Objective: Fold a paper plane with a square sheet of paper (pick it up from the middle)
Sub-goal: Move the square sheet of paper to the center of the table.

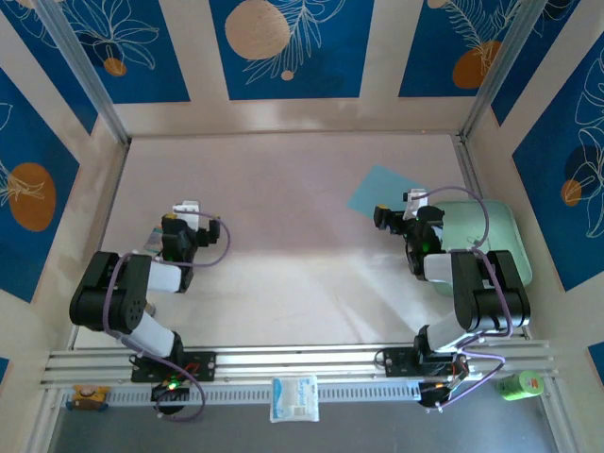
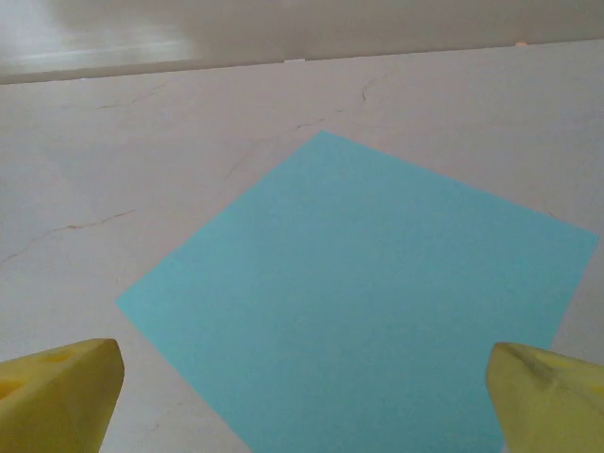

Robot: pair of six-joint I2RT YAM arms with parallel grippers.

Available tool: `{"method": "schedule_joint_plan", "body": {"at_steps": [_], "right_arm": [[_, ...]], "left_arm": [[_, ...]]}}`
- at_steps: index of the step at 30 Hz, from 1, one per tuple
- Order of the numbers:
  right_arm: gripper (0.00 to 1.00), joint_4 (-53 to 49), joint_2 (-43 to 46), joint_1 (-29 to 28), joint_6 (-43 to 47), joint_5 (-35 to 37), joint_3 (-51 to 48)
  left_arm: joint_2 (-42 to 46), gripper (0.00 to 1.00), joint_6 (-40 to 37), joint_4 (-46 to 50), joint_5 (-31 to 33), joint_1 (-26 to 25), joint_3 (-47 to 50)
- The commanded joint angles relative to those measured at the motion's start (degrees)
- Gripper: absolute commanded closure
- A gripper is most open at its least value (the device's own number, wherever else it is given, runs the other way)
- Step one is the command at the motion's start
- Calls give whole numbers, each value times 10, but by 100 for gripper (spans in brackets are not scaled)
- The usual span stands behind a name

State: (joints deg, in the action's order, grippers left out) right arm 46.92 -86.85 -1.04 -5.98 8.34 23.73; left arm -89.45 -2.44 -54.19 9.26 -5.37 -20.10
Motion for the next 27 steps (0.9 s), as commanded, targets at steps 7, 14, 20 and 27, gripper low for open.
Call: {"method": "schedule_joint_plan", "body": {"at_steps": [7, 14, 20, 27], "right_arm": [[1, 2, -4, 4, -3, -3, -2], [1, 2, -4, 16, -9, -25, -3], [1, -2, -6, 9, -5, -10, 1], [1, 1, -4, 5, -3, -6, -2]], "left_arm": [[-3, 0, 7, -11, 6, 4, -6], [-2, 0, 8, -10, 4, 4, -7], [-3, 0, 7, -10, 5, 4, -7], [-2, 0, 5, -13, 8, 4, -6]]}}
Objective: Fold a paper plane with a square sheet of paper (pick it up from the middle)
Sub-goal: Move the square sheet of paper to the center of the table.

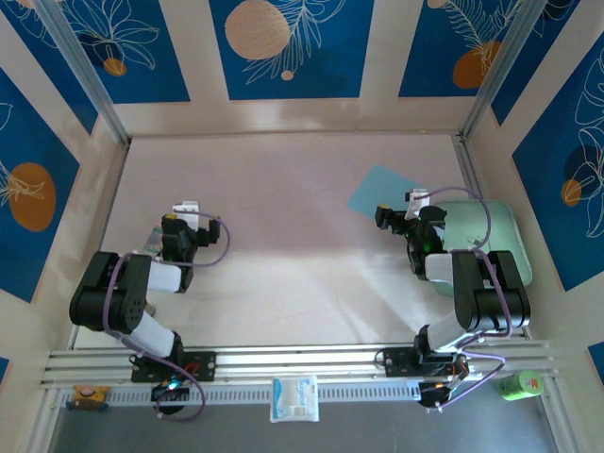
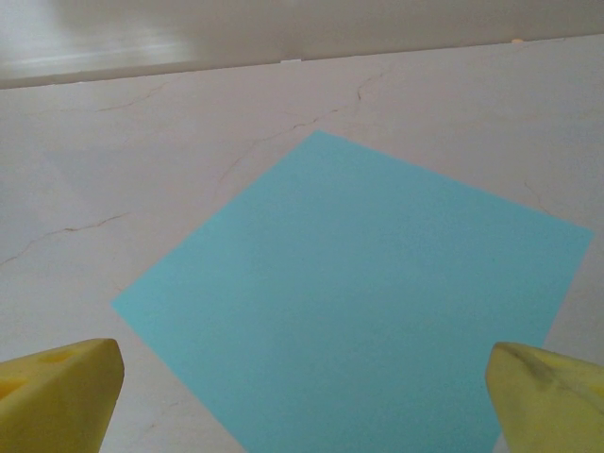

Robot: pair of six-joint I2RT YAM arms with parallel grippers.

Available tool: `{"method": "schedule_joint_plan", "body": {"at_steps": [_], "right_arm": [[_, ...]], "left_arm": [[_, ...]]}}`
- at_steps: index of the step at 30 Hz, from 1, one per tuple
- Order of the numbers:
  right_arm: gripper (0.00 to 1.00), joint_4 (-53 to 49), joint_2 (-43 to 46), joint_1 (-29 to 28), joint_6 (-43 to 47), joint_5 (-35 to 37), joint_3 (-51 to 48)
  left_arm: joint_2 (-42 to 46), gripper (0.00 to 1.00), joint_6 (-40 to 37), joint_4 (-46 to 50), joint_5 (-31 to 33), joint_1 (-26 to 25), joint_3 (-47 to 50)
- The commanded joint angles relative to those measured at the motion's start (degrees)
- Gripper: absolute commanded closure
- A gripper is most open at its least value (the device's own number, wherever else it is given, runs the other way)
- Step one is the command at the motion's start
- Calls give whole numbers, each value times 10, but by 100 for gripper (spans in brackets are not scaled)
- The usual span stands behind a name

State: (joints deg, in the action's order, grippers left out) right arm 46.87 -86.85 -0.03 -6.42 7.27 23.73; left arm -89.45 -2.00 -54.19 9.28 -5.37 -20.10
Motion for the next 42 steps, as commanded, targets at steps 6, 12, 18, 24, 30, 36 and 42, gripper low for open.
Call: {"method": "schedule_joint_plan", "body": {"at_steps": [6, 12, 18, 24, 30, 36, 42], "right_arm": [[1, 17, 9, -25, 22, 24, -15], [1, -185, 104, -30, 13, 5, 48], [1, -434, 145, -32, -100, -35, 172], [1, -485, 123, -27, -244, -77, 222], [1, -553, 29, -25, -270, -136, 303], [1, -613, -69, -25, -312, -108, 372], [0, -622, -129, -30, -343, -57, 413]], "left_arm": [[39, 0, -2, -52, 19, -3, 32], [151, 0, 23, 136, 56, -3, -12], [207, 0, 156, 408, 136, -3, -124], [212, 0, 271, 602, 139, -3, -213], [221, 0, 301, 604, 3, -1, -210], [180, 0, 324, 682, -36, -18, -257], [168, 0, 324, 619, -151, -36, -232]]}}
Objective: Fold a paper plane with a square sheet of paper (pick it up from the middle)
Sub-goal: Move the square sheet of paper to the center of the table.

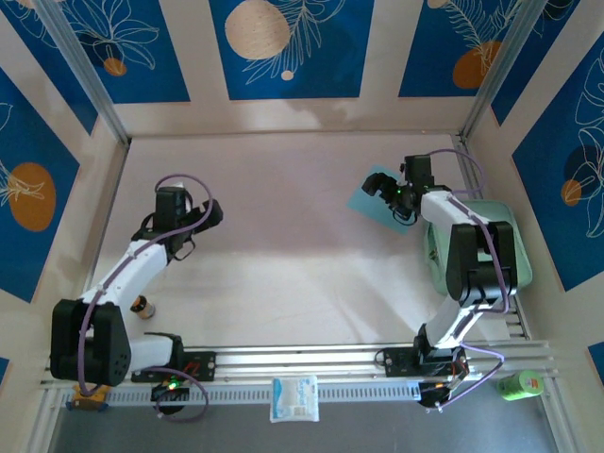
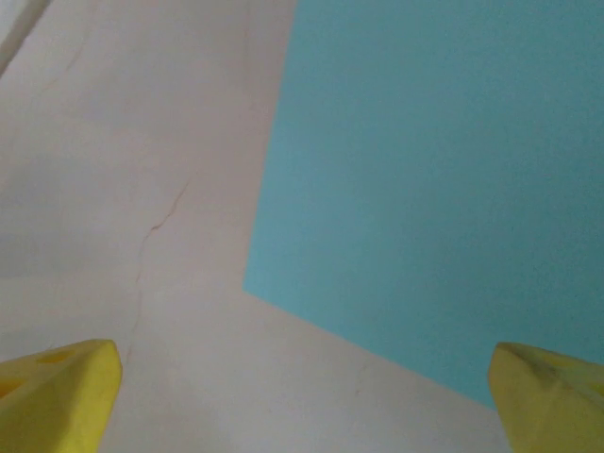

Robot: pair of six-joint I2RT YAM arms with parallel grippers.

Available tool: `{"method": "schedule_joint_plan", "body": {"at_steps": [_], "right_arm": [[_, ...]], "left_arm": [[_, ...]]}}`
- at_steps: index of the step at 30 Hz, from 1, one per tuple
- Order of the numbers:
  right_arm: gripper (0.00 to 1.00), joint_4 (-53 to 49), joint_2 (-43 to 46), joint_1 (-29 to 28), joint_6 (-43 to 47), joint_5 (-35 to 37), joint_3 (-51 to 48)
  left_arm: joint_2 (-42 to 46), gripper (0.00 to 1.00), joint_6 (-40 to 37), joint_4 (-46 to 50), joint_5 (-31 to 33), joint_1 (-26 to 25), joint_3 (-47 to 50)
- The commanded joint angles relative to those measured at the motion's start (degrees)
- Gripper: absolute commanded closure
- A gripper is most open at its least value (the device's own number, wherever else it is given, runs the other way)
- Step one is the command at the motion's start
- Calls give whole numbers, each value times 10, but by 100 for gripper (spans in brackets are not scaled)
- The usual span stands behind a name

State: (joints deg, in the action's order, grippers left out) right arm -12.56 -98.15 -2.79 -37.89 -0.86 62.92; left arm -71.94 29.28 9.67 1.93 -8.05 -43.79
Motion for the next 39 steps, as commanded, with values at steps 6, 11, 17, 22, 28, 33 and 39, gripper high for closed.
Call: {"method": "schedule_joint_plan", "body": {"at_steps": [6, 11, 17, 22, 28, 33, 39], "right_arm": [[0, -47, -87, -6, -28, 8, 78], [0, -50, -120, -6, -30, 6, 95], [1, -86, -150, -9, -32, -20, 113], [2, -122, -150, -23, -29, -27, 104], [2, -125, -115, -60, -27, -45, 58], [2, -124, -79, -119, -37, -59, 12], [2, -90, -39, -208, -83, -74, -54]], "left_arm": [[-20, 0, 35, -54, -142, -30, 18], [-24, 0, 43, -71, -168, -38, 26], [-35, 0, 56, -81, -191, -57, 26], [-25, 0, 54, -80, -200, -77, 27], [3, 0, 58, -78, -221, -90, 40], [60, 0, 64, -80, -209, -93, 77], [119, 0, 50, -50, -189, -92, 106]]}}
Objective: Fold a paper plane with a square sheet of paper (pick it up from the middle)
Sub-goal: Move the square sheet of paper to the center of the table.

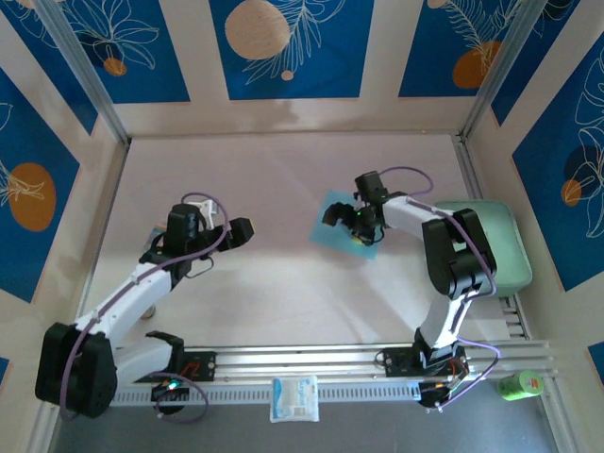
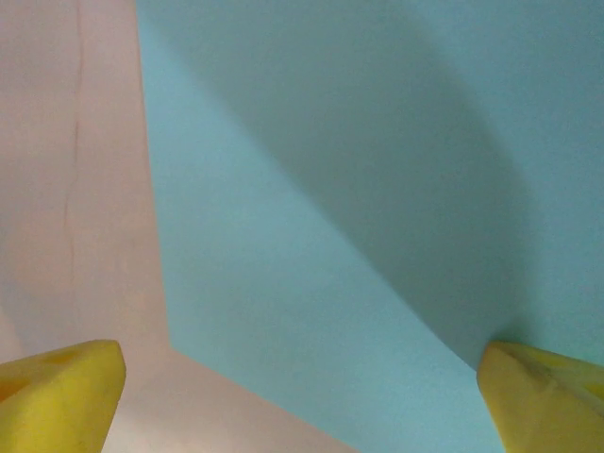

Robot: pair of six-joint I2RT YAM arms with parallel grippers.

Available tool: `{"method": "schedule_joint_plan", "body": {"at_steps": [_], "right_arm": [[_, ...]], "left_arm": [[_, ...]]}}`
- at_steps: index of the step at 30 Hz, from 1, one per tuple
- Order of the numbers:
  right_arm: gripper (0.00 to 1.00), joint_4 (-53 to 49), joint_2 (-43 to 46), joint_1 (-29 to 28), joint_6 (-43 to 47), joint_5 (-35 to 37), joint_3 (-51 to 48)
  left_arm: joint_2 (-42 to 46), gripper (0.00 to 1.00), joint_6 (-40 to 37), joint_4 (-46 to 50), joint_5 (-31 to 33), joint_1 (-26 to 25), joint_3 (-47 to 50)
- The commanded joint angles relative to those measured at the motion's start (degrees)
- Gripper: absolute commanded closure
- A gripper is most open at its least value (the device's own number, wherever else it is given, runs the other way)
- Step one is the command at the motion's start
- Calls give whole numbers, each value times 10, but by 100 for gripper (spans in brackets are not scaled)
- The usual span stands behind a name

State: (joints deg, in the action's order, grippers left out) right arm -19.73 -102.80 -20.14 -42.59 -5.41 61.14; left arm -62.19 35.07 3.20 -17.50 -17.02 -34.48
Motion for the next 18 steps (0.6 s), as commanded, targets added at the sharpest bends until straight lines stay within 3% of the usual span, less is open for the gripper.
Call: {"method": "schedule_joint_plan", "body": {"at_steps": [1, 8, 14, 18], "right_arm": [[2, -11, 14, -49, -44, -30, -45], [1, 3, 31, -125, -67, -15, -40], [0, -6, 78, -116, -56, 66, -34], [0, -1, 62, -83, -45, 11, -21]], "left_arm": [[26, 0, -14, 6, -1, -3, 19], [64, 0, -11, -118, -21, 1, 104], [76, 0, 4, -166, -32, 1, 128], [61, 0, -16, -133, -59, 1, 99]]}}
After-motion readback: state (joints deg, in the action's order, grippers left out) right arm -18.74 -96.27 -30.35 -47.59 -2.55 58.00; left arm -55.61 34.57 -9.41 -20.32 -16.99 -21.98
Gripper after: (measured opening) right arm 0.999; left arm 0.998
